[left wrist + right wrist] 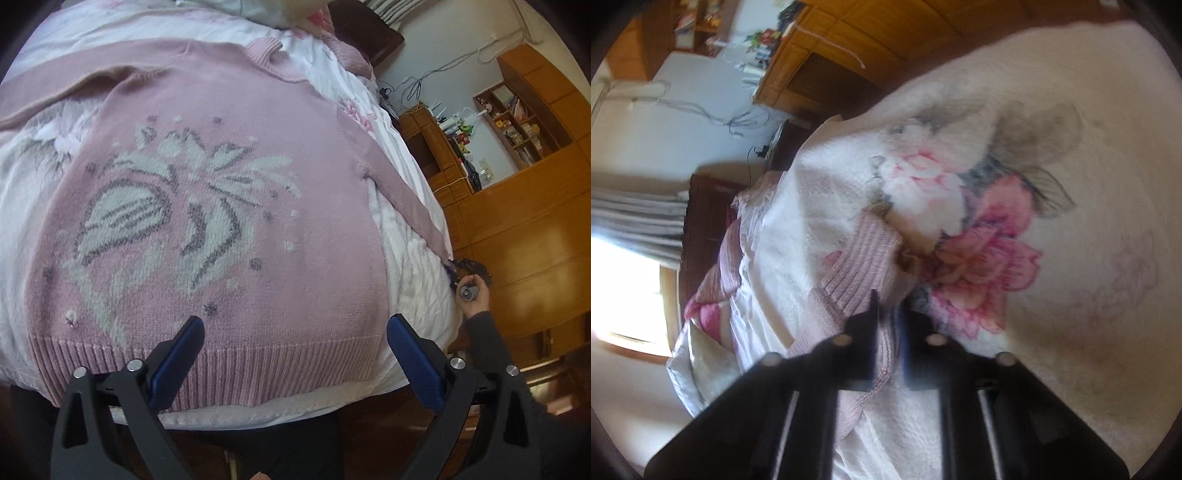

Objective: Fold small clothes
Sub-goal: 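Grasp the pink sleeve cuff with the right tool and fold it across the body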

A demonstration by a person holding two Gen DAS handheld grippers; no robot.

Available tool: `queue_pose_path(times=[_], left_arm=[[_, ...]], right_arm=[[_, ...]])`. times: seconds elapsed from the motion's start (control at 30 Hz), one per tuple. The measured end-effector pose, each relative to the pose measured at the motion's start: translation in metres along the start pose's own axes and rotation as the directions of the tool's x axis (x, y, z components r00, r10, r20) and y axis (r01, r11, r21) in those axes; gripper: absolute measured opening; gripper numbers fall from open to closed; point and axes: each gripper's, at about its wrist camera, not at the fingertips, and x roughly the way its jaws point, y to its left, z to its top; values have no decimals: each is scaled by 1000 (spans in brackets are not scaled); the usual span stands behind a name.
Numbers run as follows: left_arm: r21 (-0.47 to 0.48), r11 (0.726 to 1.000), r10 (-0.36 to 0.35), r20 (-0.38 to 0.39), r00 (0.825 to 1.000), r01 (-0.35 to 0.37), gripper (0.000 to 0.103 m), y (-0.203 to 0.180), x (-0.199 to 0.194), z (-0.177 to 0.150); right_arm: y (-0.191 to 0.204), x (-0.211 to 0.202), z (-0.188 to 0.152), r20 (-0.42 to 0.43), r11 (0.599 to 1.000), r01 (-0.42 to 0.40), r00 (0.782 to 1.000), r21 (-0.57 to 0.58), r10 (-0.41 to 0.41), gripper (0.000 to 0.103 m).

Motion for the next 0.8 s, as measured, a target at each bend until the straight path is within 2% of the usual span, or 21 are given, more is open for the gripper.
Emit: queue_pose_path(times=[0.1,0.2,0.33,0.47,0.57,0.73,0.8], left_arm=[[-32,999,-30,4,1000,30,99,5,-6,4],[-24,997,-77,-9,997,77,99,4,-9,8],[-74,980,-188,-52,981,184,99,0,-10,12],[-49,974,-223,-59,973,220,99,-9,-15,19],[0,978,-210,-79,974,211,99,-15,-18,29],[0,985,-170,25,985,170,99,-1,-31,58],[-14,990,-141,23,990,141,99,6,-30,73]], right_arm=[[33,-12,-8,24,993,-32,999,-117,35,5],[88,-23,-31,11,959,-72,997,-275,78,5],[166,-37,-87,-33,872,-139,990,-470,140,5],[228,-39,-152,-93,769,-191,981,-609,170,5],[263,-30,-200,-132,705,-205,979,-679,157,5],[297,4,-294,-210,612,-219,974,-760,87,5],[301,22,-333,-233,575,-215,972,-789,44,5]])
